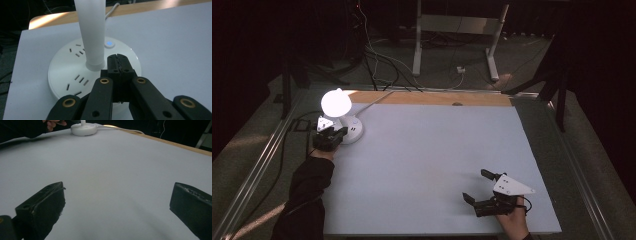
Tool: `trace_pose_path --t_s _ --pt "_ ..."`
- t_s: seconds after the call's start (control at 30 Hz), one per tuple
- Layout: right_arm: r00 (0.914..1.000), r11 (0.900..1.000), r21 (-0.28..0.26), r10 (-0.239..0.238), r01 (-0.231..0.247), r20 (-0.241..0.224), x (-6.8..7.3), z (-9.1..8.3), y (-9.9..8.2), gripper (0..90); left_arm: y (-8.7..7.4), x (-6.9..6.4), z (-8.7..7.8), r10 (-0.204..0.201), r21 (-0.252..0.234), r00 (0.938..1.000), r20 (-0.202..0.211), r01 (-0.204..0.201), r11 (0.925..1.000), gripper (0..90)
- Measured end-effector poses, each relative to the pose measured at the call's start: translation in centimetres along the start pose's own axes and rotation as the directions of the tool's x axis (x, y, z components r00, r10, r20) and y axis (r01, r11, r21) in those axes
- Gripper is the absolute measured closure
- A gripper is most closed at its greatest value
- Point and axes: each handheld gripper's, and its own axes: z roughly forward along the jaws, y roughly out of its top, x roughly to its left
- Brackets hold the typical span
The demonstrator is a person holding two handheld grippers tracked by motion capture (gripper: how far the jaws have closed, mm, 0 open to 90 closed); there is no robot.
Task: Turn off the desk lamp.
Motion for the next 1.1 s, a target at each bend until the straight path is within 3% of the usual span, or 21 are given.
trace_pose_path --t_s 1.1 --pt "1.0 1.0 0.002 0.0 0.0 -0.004 0.07 -0.06 0.01 0.0 -0.66 -0.21 0.76 0.017 0.043 0.9998 0.007 -0.017 0.9989 90.0"
